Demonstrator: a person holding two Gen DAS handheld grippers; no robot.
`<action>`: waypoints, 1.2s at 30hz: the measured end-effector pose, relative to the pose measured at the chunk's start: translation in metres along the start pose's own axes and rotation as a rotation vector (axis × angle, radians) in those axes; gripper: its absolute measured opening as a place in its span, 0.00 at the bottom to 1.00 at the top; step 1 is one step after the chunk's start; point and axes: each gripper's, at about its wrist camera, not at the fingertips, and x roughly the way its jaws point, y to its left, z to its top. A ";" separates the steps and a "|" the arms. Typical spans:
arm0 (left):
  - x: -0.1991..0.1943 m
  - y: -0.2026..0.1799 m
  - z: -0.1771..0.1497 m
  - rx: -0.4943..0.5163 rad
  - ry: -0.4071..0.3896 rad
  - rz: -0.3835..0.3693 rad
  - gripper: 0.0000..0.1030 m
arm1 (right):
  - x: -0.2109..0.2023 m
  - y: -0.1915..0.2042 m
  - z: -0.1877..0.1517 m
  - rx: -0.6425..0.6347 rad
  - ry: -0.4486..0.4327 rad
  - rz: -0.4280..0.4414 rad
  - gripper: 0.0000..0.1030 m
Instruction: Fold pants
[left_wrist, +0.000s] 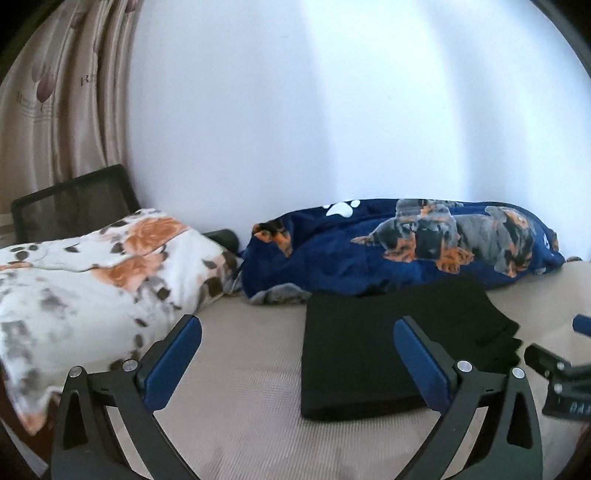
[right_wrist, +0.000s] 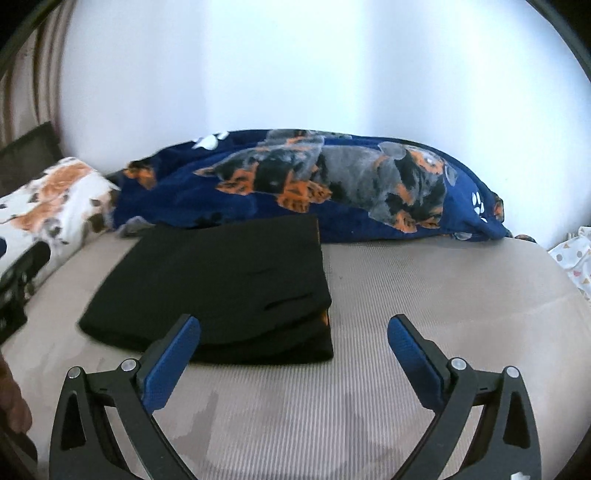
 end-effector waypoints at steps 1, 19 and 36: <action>-0.009 0.002 0.003 -0.008 0.023 0.004 1.00 | -0.010 0.000 -0.002 0.002 -0.007 0.010 0.98; -0.150 -0.006 0.041 0.005 -0.105 -0.087 1.00 | -0.133 0.006 -0.011 -0.059 -0.117 0.047 0.98; -0.144 -0.004 0.021 -0.023 -0.019 -0.104 1.00 | -0.152 0.007 -0.017 -0.053 -0.121 0.040 0.98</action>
